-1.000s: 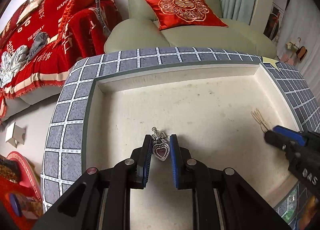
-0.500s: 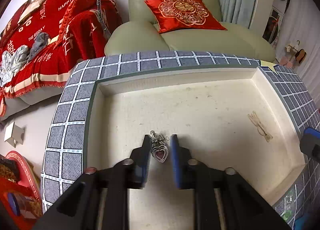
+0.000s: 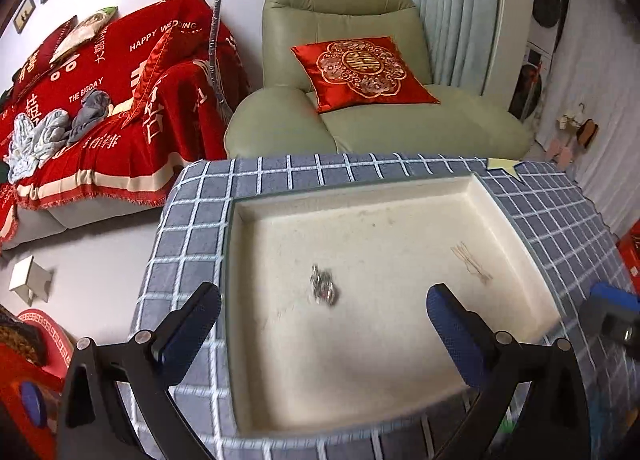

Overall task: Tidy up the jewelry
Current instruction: 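Move both tools back over the remaining jewelry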

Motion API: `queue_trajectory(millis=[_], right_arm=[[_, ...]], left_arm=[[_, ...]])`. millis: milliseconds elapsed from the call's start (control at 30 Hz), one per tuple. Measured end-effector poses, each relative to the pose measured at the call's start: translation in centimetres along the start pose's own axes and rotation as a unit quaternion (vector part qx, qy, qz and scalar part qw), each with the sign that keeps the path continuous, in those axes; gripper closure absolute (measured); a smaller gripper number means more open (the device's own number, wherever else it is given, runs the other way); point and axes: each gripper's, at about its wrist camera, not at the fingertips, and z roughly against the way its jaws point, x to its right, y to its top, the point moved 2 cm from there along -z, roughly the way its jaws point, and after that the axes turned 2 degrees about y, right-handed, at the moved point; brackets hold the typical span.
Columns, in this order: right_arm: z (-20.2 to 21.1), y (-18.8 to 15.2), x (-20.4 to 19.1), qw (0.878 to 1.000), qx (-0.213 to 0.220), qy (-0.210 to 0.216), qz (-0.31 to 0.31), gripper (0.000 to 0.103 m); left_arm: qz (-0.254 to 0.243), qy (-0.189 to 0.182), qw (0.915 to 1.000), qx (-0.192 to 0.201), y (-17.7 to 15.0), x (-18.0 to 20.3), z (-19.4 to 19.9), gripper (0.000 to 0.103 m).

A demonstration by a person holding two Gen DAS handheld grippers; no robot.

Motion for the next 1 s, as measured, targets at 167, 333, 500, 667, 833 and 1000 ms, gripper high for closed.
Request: queue_trajectory(millis=[167, 333, 500, 667, 833, 1000], right_arm=[[2.7, -1.2, -0.7, 1.000, 0.020, 0.019, -0.006, 0.014], [4.6, -3.2, -1.0, 1.000, 0.005, 0.025, -0.011, 0.014], [5.7, -6.0, -0.8, 1.000, -0.007, -0.002, -0.001, 0.014], [5.6, -8.7, 0.5, 0.999, -0.037, -0.022, -0.013, 0.014], [5.0, -11.5, 1.8, 0.996, -0.065, -0.054, -0.024, 0.014], [4.6, -13.4, 2.1, 0.994, -0.081, -0.078, -0.017, 0.014]], left_arm=[[0.000, -0.009, 0.9999, 0.014, -2.4, -1.0, 3.3, 0.000], [0.014, -0.020, 0.9997, -0.005, -5.5, -2.5, 4.9, 0.000], [0.020, -0.009, 0.9996, -0.019, -8.6, -3.6, 5.4, 0.000], [0.010, 0.001, 0.9992, -0.039, -10.8, -4.2, 5.0, 0.000], [-0.012, 0.019, 0.9989, -0.042, -11.9, -4.2, 4.7, 0.000], [-0.018, 0.011, 0.9985, -0.050, -12.3, -4.0, 3.9, 0.000]])
